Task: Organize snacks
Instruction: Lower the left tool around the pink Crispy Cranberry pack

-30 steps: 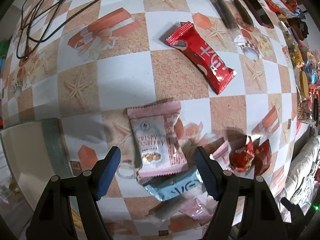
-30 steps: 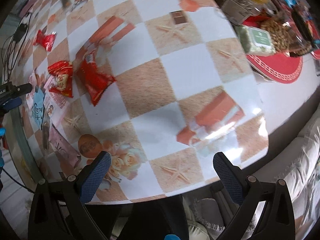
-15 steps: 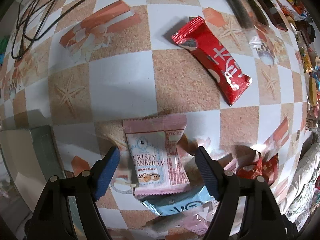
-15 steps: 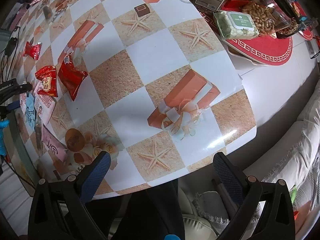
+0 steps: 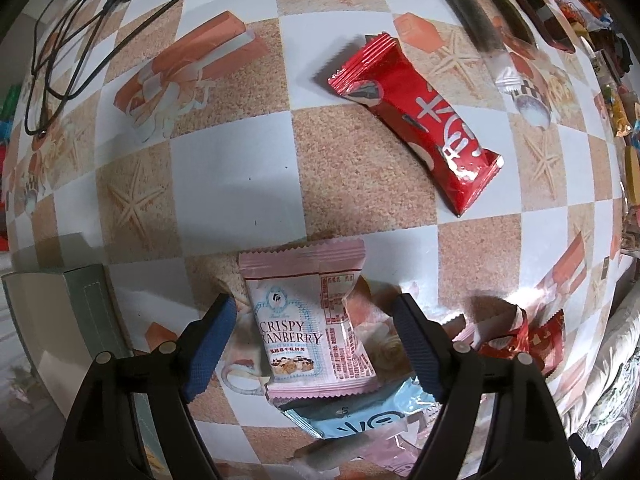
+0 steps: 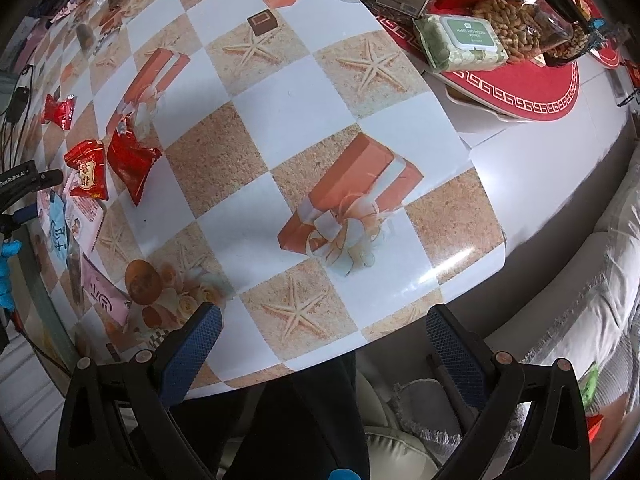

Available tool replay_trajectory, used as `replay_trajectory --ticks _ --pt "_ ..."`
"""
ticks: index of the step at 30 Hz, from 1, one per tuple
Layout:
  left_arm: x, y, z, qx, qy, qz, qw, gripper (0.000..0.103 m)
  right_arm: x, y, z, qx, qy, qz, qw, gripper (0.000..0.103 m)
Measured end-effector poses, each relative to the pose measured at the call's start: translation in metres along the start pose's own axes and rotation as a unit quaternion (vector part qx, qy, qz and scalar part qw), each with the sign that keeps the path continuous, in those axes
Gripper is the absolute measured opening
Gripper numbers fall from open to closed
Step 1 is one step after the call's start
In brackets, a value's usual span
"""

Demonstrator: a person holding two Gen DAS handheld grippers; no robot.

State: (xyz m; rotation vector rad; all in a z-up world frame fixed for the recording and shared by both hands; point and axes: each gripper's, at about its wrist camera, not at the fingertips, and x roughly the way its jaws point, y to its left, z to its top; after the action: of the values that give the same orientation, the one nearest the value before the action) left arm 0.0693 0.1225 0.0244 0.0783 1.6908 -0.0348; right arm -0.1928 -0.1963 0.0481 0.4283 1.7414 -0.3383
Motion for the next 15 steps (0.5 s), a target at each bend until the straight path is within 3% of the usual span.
replay_trajectory --ticks 15 --pt "0.0048 0.0037 -0.0020 0.002 0.000 0.000 1.0000 0.084 0.0008 0.0042 0.0010 -0.010 0.003 -0.001 1.000 0.103"
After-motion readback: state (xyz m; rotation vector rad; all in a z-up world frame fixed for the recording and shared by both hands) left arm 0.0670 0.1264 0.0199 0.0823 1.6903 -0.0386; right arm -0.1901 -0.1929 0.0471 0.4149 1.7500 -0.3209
